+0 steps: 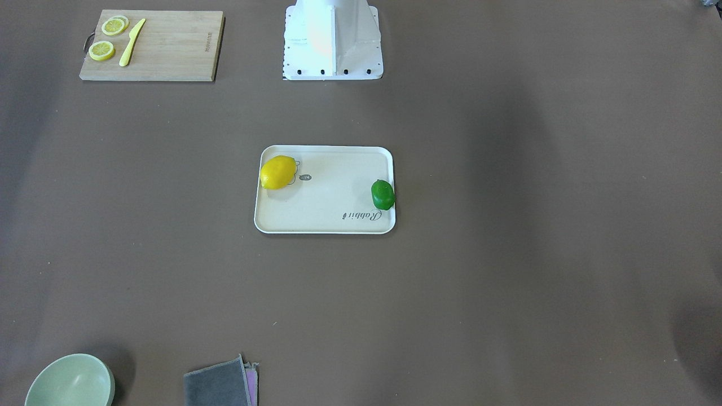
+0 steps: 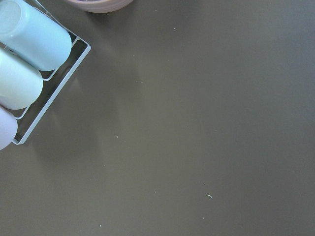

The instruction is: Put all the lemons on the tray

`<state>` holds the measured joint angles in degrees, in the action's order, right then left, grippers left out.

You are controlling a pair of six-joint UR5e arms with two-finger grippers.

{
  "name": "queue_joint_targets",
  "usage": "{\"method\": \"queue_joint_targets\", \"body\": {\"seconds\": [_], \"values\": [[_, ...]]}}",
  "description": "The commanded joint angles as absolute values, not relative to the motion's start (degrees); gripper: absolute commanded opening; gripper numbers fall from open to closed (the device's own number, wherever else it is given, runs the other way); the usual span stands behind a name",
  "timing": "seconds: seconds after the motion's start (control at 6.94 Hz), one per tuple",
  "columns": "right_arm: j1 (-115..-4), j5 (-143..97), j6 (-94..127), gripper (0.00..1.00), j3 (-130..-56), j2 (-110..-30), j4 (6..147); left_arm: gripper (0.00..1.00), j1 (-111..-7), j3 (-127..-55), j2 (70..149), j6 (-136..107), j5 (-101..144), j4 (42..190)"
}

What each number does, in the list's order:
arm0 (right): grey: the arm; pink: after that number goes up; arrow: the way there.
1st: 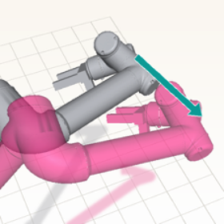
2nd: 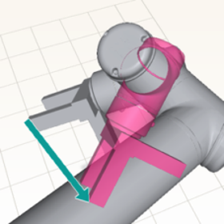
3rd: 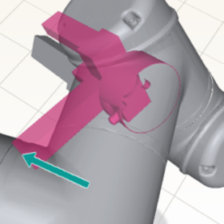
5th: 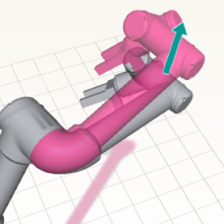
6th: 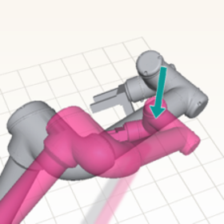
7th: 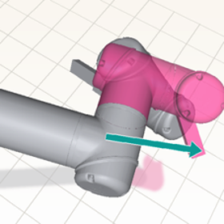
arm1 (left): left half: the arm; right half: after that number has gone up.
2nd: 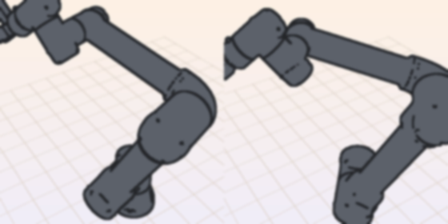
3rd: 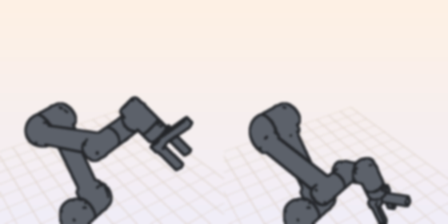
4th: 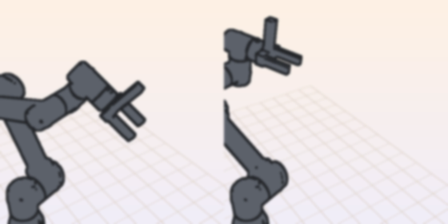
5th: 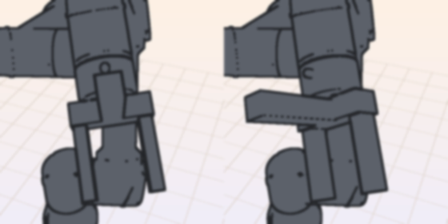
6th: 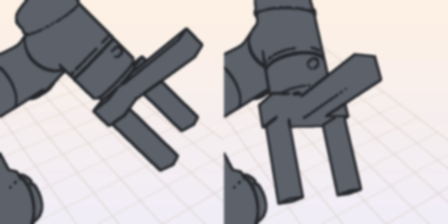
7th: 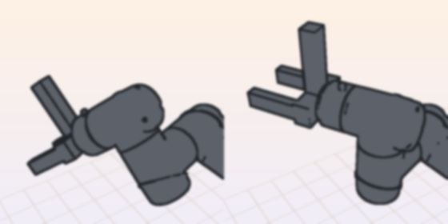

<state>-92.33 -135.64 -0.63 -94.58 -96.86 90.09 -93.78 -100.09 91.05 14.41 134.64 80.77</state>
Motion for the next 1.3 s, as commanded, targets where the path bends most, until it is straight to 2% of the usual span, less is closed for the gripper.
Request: {"method": "queue_joint_targets", "body": {"seconds": [0.0,1.15], "values": [[-91.94,-135.7,-0.53,1.0,-94.57,-96.86,89.57,0.98,-93.69,-100.11,91.14,14.41,134.65,80.77],[-91.67,-135.79,-0.53,1.0,-94.39,-97.12,88.33,0.98,-93.69,-100.11,91.05,14.5,134.65,80.77]]}}
